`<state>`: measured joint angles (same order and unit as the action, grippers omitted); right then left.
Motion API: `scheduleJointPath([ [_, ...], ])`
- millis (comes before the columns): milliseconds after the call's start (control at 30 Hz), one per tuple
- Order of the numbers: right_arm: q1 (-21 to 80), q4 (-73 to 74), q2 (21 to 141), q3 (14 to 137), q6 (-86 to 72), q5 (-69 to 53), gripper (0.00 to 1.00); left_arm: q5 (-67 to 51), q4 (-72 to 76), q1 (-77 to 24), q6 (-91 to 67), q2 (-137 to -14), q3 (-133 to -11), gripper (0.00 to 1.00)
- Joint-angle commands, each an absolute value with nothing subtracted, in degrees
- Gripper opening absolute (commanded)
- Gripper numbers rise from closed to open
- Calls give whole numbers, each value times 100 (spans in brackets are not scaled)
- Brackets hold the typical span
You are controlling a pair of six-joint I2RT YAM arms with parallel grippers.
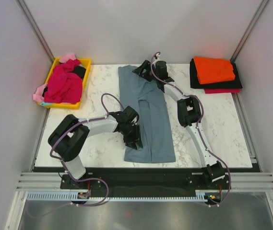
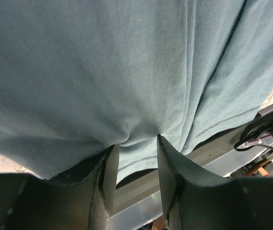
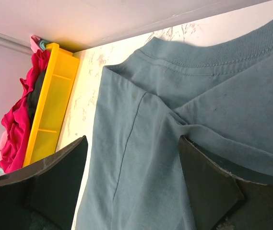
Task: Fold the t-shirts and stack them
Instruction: Fold the tshirt
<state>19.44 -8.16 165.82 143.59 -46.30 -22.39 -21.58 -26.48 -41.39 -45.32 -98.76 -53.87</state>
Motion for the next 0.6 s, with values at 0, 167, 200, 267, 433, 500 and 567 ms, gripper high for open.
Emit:
scheduleJointPath([
  [0, 1890, -483, 16761, 14055, -4579, -1952, 85, -2057, -2776, -4175, -4720, -9678, -5537, 45],
  [167, 1837, -64, 16357, 13826, -4421, -934, 84, -1671, -3392, -4324, -4816, -9019, -5590, 45],
  [200, 1820, -9, 16261, 13582, -4438, -679, 84, -1496, -3471, -4376, -4843, -8696, -5564, 46],
  [267, 1714, -88, 15970, 13299, -4517, -362, 84, -1337, -3778, -4403, -4930, -8360, -5485, 46],
  [433, 1582, 175, 15873, 13306, -4544, -97, 85, -906, -4209, -4421, -5054, -7306, -5291, 47],
  [500, 1582, 158, 15925, 13559, -4466, -358, 86, -757, -4394, -4421, -5098, -7137, -5230, 47],
  [567, 1582, -155, 16092, 13859, -4386, -841, 87, -651, -4465, -4421, -5141, -6901, -5168, 47],
])
